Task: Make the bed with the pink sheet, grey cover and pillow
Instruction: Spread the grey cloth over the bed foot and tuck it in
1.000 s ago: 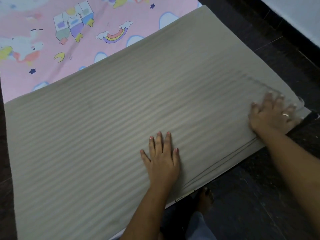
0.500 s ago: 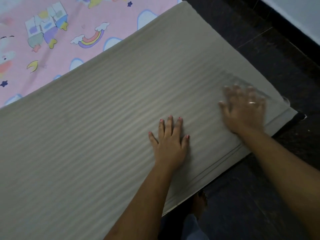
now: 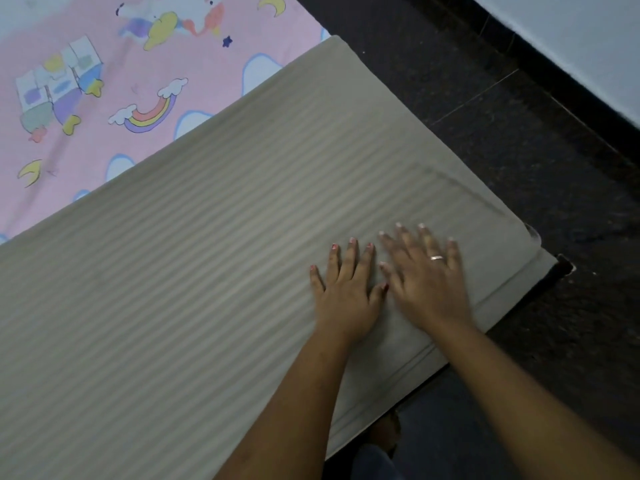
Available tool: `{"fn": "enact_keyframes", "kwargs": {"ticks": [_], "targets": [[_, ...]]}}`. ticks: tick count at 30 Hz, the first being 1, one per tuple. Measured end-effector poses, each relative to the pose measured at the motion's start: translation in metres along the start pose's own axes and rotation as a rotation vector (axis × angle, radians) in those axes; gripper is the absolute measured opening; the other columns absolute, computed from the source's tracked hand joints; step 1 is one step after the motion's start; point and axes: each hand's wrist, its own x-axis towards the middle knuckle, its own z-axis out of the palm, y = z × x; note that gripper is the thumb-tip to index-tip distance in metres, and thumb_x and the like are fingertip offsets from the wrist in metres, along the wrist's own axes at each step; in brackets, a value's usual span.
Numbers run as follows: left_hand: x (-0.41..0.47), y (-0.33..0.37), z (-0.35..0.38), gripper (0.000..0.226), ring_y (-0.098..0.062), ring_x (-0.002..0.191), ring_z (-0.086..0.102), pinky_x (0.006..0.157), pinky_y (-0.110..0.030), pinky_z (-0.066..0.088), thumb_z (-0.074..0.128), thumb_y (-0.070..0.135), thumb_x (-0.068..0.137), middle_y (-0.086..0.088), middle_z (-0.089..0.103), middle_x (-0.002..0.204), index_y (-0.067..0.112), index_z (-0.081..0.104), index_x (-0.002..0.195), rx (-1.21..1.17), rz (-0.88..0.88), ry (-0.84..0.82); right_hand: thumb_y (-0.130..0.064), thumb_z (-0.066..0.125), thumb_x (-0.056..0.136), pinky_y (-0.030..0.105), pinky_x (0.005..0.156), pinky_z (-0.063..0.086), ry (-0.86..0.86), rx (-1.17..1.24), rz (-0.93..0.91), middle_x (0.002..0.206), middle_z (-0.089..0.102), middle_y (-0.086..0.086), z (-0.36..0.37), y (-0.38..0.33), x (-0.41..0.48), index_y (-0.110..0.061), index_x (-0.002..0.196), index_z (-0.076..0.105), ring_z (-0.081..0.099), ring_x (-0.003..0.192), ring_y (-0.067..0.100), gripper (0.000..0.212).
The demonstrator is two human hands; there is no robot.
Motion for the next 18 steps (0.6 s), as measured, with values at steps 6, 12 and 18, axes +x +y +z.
{"fn": "enact_keyframes", "kwargs": {"ticks": [6,12,18], "targets": [[-0.001,0.008,0.007,0.067,-0.02,0.143,-0.024,0.112,-0.054,-0.014,0.009,0.062,0.093,0.007,-0.021,0.157,0.033,-0.015,0.148,0.061,-0.017,0.017,-0.051,0.02,0.098,0.062,0.113,0.007,-0.014,0.055,0.566,0.156,0.025,0.002,-0.02,0.115,-0.008,-0.034,0.149,0.026,0.018,0.144,0.03,0.053],[-0.005,0.028,0.026,0.075,-0.018,0.143,-0.022,0.111,-0.05,-0.017,0.004,0.065,0.086,0.007,-0.017,0.157,0.028,-0.01,0.15,0.042,0.08,0.078,-0.043,0.023,0.097,0.055,0.113,0.011,0.219,0.067,0.392,0.154,0.029,0.012,-0.035,0.068,0.037,-0.015,0.146,0.035,0.023,0.142,0.034,0.057],[0.0,0.007,0.016,0.065,-0.016,0.145,0.018,0.116,-0.035,0.009,0.031,0.055,0.091,0.003,0.027,0.155,0.023,0.032,0.147,-0.144,0.219,0.144,-0.058,0.011,0.089,0.052,0.113,0.013,-0.087,-0.04,-0.166,0.156,0.026,-0.008,-0.012,0.009,0.071,-0.04,0.147,0.024,0.021,0.145,0.022,0.063]]}}
